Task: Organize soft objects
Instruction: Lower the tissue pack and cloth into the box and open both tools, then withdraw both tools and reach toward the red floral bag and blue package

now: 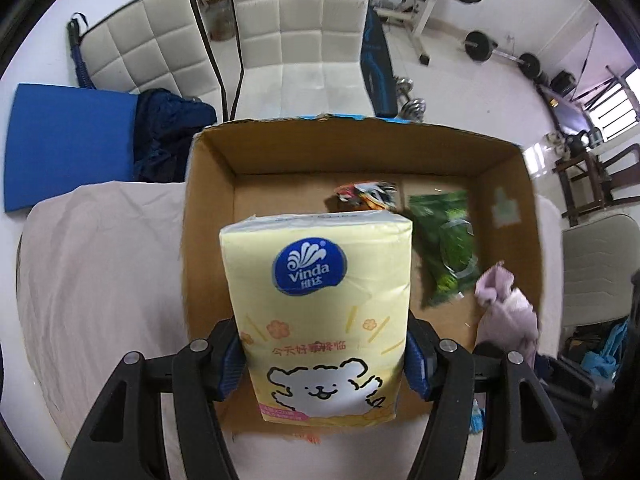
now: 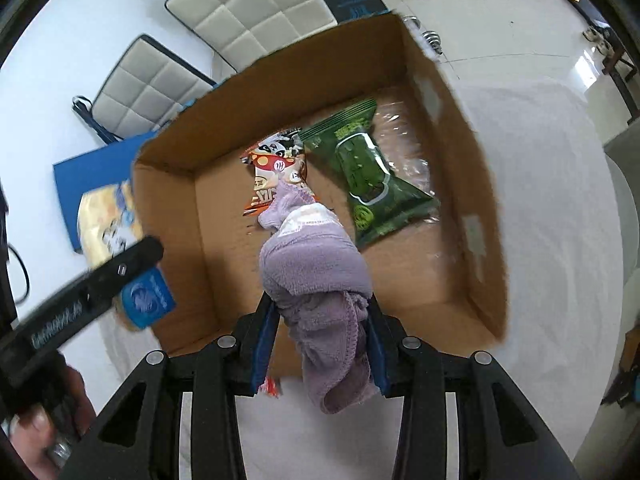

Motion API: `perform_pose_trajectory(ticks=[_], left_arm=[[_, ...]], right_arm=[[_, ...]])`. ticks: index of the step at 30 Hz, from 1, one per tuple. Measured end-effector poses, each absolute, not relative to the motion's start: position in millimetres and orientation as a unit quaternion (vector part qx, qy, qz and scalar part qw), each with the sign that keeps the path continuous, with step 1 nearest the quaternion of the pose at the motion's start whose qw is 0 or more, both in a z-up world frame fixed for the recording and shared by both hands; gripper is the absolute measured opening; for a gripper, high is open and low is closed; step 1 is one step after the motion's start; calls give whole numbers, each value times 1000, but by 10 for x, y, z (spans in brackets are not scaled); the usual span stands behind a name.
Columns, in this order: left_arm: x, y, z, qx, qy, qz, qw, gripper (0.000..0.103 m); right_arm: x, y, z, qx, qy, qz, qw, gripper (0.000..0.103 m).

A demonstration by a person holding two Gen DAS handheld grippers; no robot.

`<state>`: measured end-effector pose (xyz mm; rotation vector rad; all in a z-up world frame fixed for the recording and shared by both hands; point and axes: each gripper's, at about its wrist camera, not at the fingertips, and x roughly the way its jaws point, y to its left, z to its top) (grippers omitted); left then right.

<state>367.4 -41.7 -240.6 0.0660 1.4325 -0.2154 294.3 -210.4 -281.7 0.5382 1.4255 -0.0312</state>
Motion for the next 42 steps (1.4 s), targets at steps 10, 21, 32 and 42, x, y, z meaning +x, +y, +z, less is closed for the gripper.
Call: perform_pose_trajectory(ticks=[10, 21, 32, 42], left_arm=[[4213, -466, -3053, 66, 695, -75, 712, 62], [4312, -367, -2953, 41, 694, -76, 714, 65], [3734, -220, -2503, 28, 656, -95, 748, 65], [3138, -117, -2070, 24, 610, -88, 787, 65]], right_arm=[[3384, -2005, -3440, 224, 681, -38, 696, 42], [3378, -1892, -3624, 180, 700, -29, 691, 69], [3120, -1840, -3335, 138, 691, -28, 709, 69], [2588, -1689, -2906, 68, 648, -40, 757, 69]])
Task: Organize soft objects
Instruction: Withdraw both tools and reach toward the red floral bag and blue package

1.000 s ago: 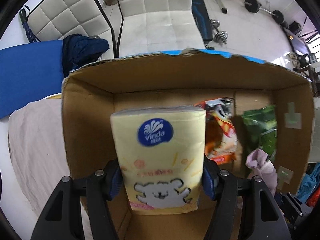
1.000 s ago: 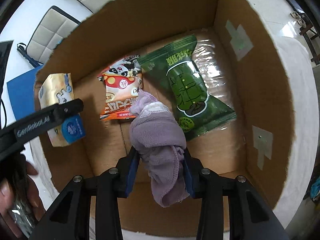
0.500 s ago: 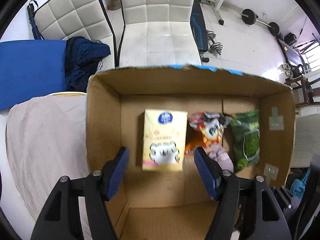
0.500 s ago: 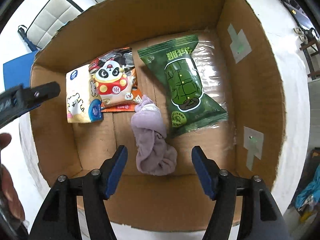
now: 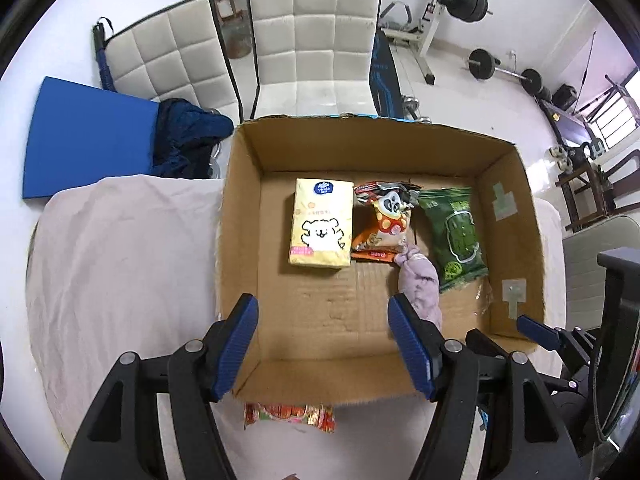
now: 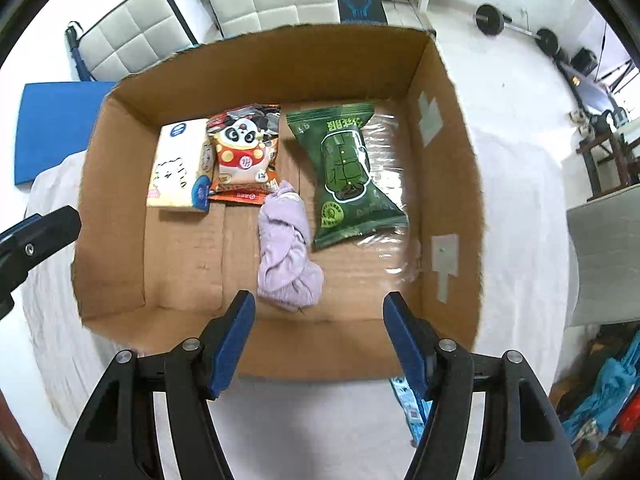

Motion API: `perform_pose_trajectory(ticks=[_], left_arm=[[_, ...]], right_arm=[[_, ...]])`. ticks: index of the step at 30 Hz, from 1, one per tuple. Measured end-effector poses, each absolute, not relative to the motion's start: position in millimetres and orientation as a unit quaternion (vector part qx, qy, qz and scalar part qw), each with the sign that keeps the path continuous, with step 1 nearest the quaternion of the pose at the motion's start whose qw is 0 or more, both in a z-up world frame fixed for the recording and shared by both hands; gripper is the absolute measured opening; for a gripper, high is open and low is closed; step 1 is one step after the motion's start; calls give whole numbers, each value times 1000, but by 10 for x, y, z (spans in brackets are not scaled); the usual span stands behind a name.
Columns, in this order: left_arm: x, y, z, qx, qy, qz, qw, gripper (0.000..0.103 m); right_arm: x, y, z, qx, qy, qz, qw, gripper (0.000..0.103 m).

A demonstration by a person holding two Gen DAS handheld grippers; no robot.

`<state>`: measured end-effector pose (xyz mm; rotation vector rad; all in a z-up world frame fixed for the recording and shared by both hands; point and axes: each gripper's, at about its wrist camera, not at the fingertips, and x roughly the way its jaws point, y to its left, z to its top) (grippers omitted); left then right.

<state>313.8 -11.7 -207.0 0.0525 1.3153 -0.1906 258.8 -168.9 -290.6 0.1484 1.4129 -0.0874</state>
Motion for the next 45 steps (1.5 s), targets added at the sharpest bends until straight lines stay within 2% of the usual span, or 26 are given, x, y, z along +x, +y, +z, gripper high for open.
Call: perform_pose_trajectory(ticks=[4, 5, 7, 9, 11, 13, 15, 19, 21, 23, 36, 42, 45], left_arm=[[2913, -112, -1923, 33, 591, -84, 802, 68], [2881, -115, -1900, 38, 588, -81, 804, 78], [2789, -108, -1850, 40, 579, -78, 810, 90], [2700, -93, -1802, 38, 573, -77, 815, 90], [2619, -74, -1772, 34, 571, -75, 817, 96], [2566, -58, -1750, 28, 569, -75, 818, 102], [2502, -47, -1718, 25, 565, -71, 822, 102], [2394, -29, -1671, 23, 554, -57, 830, 102], [2347, -23, -1638, 22, 549, -54, 834, 102], [2313, -20, -1596, 21, 545, -52, 837, 103], [2214, 197, -1476, -15, 541, -36, 840, 103], [2174, 574, -2050, -99, 621, -2, 778, 103], [2153, 756, -2564, -173, 666, 15, 726, 103]], right_arm=[[2499, -1776, -2664, 58, 633, -36, 771, 69], [2468, -1785, -2620, 55, 629, -36, 775, 69], [2375, -1789, -2523, 50, 618, -36, 784, 69], [2317, -1795, -2448, 42, 608, -40, 792, 69], [2249, -1807, -2372, 45, 601, -39, 797, 69], [2195, -1820, -2308, 50, 596, -40, 800, 74], [2135, -1839, -2225, 55, 586, -38, 807, 87], [2068, -1840, -2122, 54, 577, -31, 814, 91], [2037, -1836, -2066, 50, 574, -31, 817, 99], [2005, -1831, -2016, 45, 566, -35, 822, 103], [1857, -1966, -1888, 75, 553, -40, 829, 103], [1672, -2355, -2284, 93, 591, -70, 798, 103], [1555, -2603, -2601, 106, 620, -91, 772, 103]])
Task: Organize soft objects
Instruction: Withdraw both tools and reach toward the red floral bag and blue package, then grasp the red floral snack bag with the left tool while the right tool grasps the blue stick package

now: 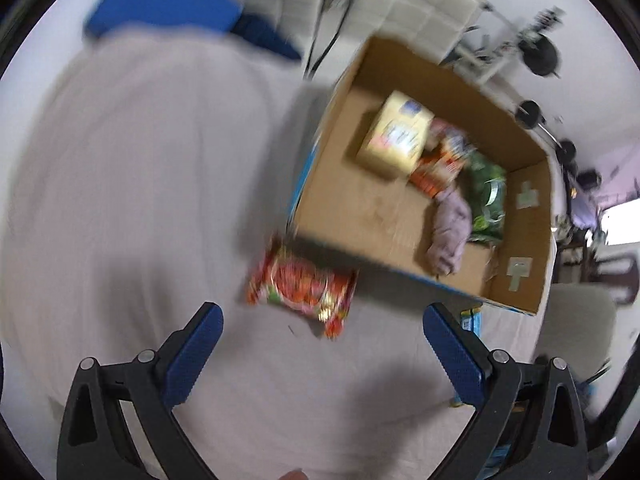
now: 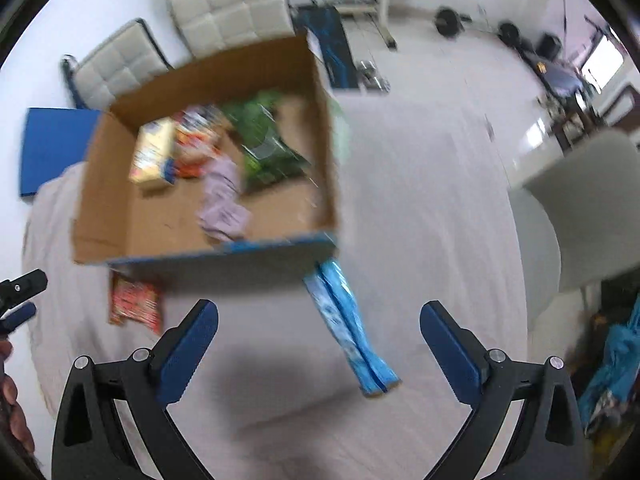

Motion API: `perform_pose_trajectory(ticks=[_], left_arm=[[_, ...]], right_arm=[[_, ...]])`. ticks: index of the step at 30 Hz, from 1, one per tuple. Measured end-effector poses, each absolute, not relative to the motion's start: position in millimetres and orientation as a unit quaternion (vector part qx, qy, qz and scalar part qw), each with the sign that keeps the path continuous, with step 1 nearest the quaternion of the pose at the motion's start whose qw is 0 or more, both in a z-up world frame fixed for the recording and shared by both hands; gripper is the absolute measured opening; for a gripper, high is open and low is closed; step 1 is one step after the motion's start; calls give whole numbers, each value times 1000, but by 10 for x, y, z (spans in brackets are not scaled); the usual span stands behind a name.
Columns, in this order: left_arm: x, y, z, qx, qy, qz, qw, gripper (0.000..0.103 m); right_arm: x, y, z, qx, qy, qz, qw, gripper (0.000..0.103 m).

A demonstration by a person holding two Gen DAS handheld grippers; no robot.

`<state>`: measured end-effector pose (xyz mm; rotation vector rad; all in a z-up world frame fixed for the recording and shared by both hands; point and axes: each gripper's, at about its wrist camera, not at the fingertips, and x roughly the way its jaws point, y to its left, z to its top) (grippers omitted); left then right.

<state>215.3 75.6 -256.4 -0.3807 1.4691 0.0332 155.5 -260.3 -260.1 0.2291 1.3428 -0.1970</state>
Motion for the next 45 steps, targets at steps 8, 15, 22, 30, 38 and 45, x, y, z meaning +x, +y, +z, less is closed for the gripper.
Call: perform_pose_trajectory(ticks=[8, 15, 22, 30, 38, 45], left_arm=[[2184, 684, -3476, -210, 719, 81, 658, 103], [2273, 380, -3884, -194, 737, 102, 639, 102], [2200, 273, -4000, -146, 729, 132, 656, 101], [1648, 654, -3941, -140, 750, 130, 633, 101], [1450, 883, -3618, -208, 714, 95, 661, 101], [1902, 842, -3929, -136, 743, 78, 650, 100]], right_arm=[[1278, -3041, -3299, 131, 663, -142, 724, 103], [1200, -3036, -3660, 93, 680, -154, 711, 103], [1199, -2986, -3855, 72, 691, -154, 703, 103], [1273, -2844, -4005, 69, 709, -129, 690, 103], [1441, -2623, -4261, 108, 731, -90, 668, 62], [1325, -2356, -4260, 117, 764, -76, 630, 28]])
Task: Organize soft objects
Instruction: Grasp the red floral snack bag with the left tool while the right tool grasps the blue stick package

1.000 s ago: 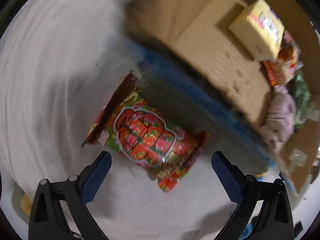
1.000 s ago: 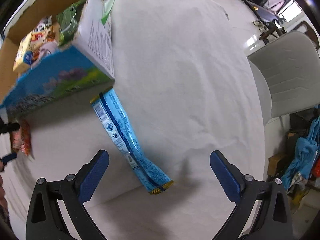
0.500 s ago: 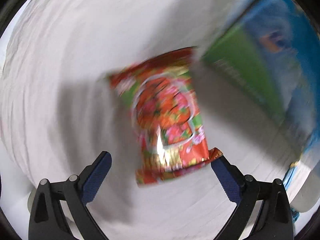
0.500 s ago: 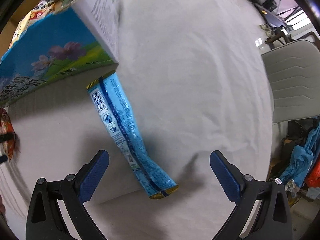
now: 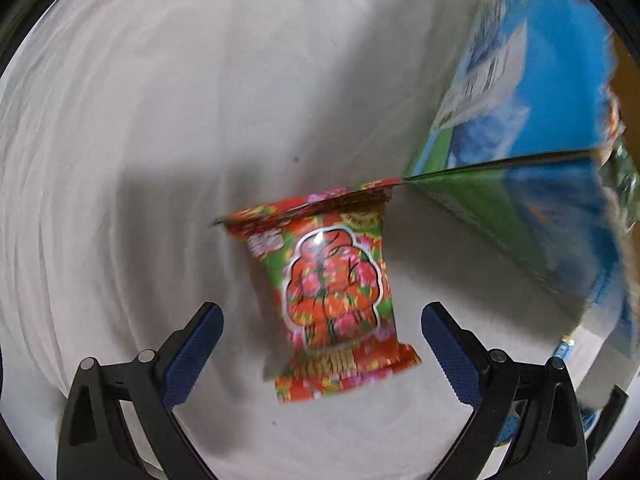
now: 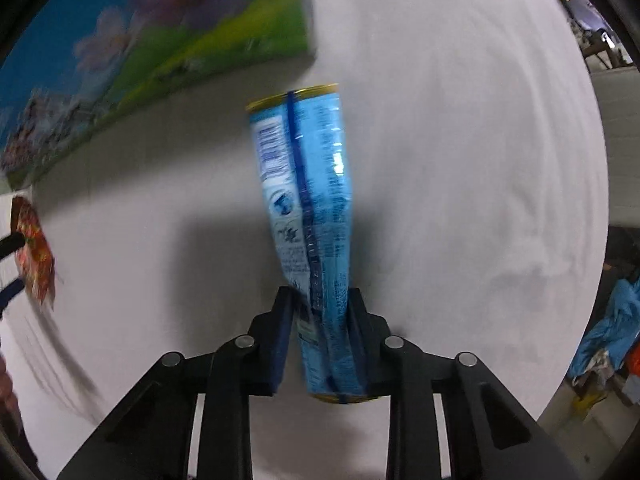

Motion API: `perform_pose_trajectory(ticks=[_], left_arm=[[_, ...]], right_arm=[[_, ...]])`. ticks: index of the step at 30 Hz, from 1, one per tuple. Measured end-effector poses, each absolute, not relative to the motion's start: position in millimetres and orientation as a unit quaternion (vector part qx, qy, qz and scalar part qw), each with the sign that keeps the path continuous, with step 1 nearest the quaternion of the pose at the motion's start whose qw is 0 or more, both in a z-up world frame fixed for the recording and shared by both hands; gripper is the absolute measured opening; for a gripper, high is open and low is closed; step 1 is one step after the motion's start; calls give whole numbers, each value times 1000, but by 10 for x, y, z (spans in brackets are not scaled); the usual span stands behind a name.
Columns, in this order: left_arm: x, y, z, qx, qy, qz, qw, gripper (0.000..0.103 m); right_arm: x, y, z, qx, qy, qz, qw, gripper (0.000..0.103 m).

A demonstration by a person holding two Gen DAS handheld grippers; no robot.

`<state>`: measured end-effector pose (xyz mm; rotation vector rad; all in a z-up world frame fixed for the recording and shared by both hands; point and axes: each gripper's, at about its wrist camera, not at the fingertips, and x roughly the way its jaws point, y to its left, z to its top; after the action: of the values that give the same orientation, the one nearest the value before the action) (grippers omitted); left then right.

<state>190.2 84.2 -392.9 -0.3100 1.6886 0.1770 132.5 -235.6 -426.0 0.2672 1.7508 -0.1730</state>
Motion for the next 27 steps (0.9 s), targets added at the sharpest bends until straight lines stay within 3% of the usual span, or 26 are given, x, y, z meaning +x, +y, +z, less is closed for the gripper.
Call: perform_pose_trajectory(ticks=[5, 6, 16, 27], left_arm=[[1874, 801, -3988, -112, 735, 69, 665, 50], [1808, 782, -3966, -109, 734, 68, 667, 48], [740, -109, -3926, 30, 743, -23, 668, 46], [651, -569, -4032, 37, 737, -20, 674, 49]], right_arm=[[1147, -2178, -4219, 121, 776, -55, 616, 28], [1120, -2161, -4215, 125, 778, -53, 613, 28], [966, -1821, -4243, 111, 784, -48, 609, 28], [755, -1563, -4266, 88, 792, -41, 603, 29]])
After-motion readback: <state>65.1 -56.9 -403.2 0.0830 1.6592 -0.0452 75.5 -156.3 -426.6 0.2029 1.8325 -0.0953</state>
